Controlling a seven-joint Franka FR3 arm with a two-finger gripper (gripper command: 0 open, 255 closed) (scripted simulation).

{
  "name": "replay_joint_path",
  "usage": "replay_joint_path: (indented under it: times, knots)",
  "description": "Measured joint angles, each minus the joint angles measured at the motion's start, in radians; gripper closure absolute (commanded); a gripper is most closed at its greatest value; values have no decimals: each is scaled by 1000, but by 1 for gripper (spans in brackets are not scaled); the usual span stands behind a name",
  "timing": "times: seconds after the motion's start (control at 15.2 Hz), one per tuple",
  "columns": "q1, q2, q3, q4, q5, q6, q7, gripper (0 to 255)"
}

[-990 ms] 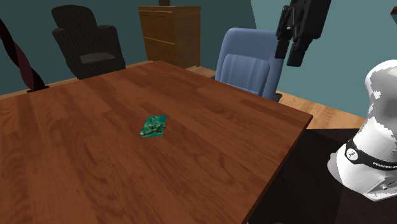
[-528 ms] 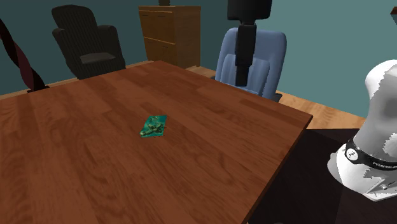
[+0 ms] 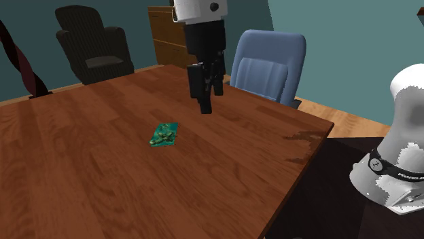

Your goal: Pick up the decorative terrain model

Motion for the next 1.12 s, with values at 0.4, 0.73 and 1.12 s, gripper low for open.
replay_joint_path:
  times: [0.4, 0.73, 1.12]
  knots:
    - [-8, 279, -10, 274, -12, -62, 36, 0]
    - [-23, 552, -21, 601, -16, -172, 61, 0]
    - [-27, 607, -23, 610, -16, -136, 61, 0]
